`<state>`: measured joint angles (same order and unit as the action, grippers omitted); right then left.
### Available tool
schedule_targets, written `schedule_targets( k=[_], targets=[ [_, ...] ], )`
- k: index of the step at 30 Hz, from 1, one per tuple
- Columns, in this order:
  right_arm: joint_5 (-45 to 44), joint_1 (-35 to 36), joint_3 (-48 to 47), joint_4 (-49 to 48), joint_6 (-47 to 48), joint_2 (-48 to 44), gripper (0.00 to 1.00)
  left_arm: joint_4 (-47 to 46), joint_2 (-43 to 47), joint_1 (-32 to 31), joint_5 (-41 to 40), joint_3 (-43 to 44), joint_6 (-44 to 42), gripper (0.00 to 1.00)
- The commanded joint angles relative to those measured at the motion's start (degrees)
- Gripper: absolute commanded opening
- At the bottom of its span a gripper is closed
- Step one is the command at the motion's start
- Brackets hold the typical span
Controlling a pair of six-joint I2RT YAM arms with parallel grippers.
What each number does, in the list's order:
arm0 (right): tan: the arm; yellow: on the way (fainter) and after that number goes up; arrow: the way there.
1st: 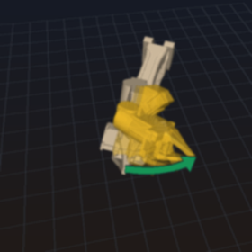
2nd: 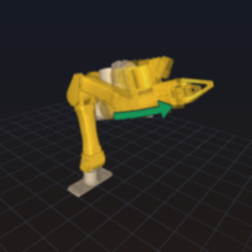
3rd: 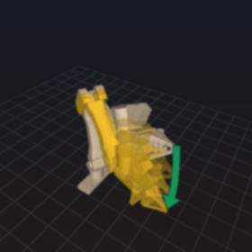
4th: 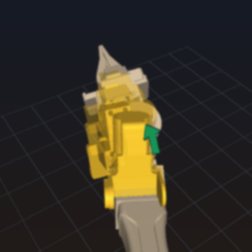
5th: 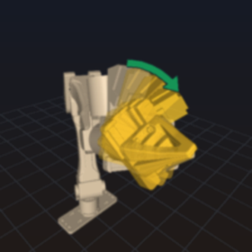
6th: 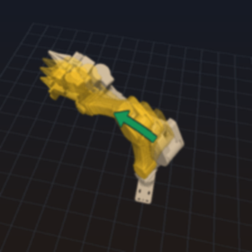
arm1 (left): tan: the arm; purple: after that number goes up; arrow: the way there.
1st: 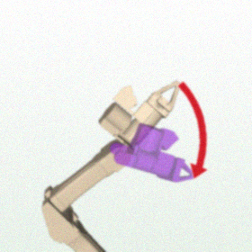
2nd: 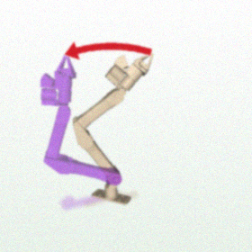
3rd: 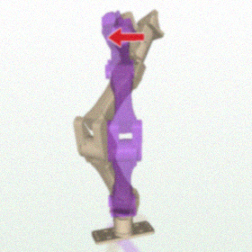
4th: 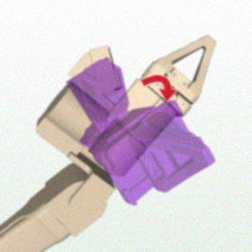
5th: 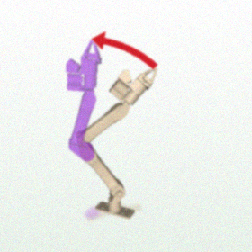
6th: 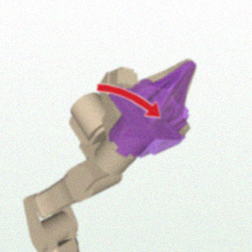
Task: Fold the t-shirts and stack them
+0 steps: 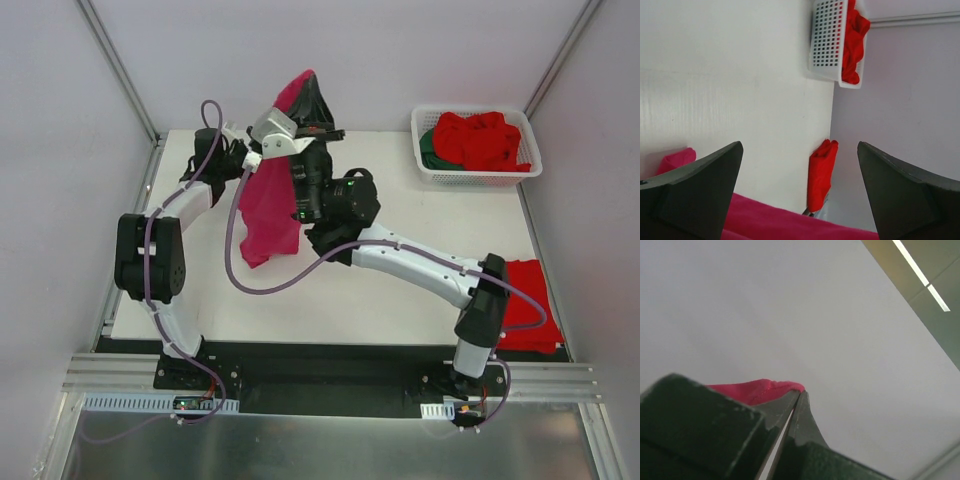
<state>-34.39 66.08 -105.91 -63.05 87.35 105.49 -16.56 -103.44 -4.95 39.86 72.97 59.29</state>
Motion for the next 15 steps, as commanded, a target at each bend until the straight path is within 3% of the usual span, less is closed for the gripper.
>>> schedule_targets(
  k=[1, 5, 8, 9, 10, 11, 12, 15],
  targets=[
    [-17.7, -2.5, 7.4, -8.2, 12.6, -11.2, 0.01, 4.5, -2.9, -0.5, 0.2, -0.2, -3.3, 0.99],
    [-28.9, -6.6, 19.2, -15.5, 22.0, -16.6, 0.01, 5.5, -3.0, -0.4, 0.7, -0.1, -4.2, 1.0],
    [-38.1, -11.2, 21.5, -24.7, 36.3, -16.8, 0.01, 6.6, -2.0, -0.4, 0.7, 0.6, -5.0, 0.99],
    [-40.4, -11.8, 22.1, -24.7, 39.9, -17.0, 0.13, 6.9, -1.9, -0.4, 0.7, 1.1, -5.1, 0.99],
    [-43.5, -12.6, 22.7, -24.7, 40.7, -17.2, 0.33, 7.1, -1.8, -0.4, 0.7, 1.3, -5.3, 0.99],
    [-45.0, -13.2, 23.0, -24.7, 41.3, -17.3, 0.81, 7.3, -1.4, -0.4, 0.7, 1.5, -5.3, 0.99],
    [-46.0, -13.1, 23.6, -24.8, 41.6, -17.4, 0.99, 7.4, -1.2, -0.5, 0.8, 1.6, -5.3, 0.99],
    [-47.1, -12.5, 22.9, -24.7, 39.7, -17.3, 0.96, 7.8, -0.9, -0.7, 1.3, 1.9, -5.5, 0.99]
  ],
)
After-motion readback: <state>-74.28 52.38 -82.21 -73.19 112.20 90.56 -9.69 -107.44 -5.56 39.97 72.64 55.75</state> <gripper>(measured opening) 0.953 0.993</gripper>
